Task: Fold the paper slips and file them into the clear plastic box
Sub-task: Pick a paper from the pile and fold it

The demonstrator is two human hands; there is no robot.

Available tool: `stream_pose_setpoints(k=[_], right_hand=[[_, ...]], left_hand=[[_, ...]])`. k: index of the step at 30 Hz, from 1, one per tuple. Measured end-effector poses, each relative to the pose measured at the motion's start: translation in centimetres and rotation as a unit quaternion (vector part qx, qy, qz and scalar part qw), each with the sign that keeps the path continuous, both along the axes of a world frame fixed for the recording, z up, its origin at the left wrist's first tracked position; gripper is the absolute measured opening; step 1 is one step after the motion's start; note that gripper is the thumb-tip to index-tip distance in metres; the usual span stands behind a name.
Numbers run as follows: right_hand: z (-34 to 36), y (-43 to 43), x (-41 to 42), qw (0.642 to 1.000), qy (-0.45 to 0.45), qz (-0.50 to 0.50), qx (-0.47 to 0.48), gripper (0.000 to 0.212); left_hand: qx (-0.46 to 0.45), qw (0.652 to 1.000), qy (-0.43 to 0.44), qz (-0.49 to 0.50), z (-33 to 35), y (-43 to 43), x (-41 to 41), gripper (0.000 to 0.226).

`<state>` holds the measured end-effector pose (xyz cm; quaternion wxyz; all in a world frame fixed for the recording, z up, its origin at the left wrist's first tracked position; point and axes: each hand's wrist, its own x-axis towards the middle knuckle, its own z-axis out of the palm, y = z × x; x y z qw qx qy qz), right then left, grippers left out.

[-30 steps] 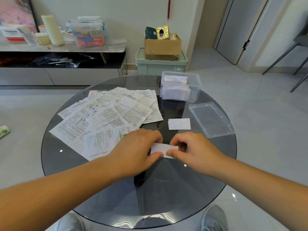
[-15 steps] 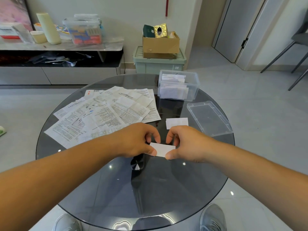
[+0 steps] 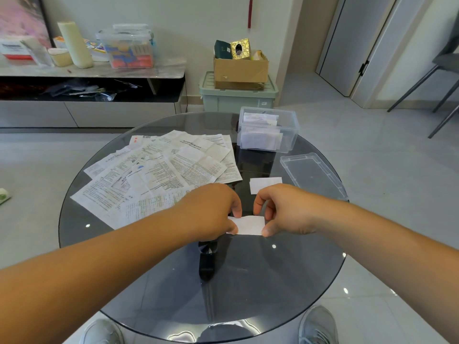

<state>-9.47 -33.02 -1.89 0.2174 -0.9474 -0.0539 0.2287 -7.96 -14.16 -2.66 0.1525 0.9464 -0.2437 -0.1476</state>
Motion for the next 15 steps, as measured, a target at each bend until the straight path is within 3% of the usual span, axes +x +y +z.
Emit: stream_pose_setpoints(k=[6, 11, 15], right_hand=[[-0.2, -0.4, -0.1, 0.999, -0.007, 0.002, 0.033, 0.022], [-0.8, 0.1, -0.9, 0.999, -0.042, 0.008, 0.001, 0.032], [-0.9, 0.0, -1.3, 0.996, -0.090, 0.023, 0.000, 0.028]], left_hand=[[-0.013, 1.000, 0.022, 0.014, 0.0, -0.2, 0.1, 0.040], [-0.013, 0.999, 0.044, 0.025, -0.2, -0.9, 0.6, 0.032], [-0.008, 0.998, 0.059, 0.016, 0.2, -1.0, 0.8, 0.031]])
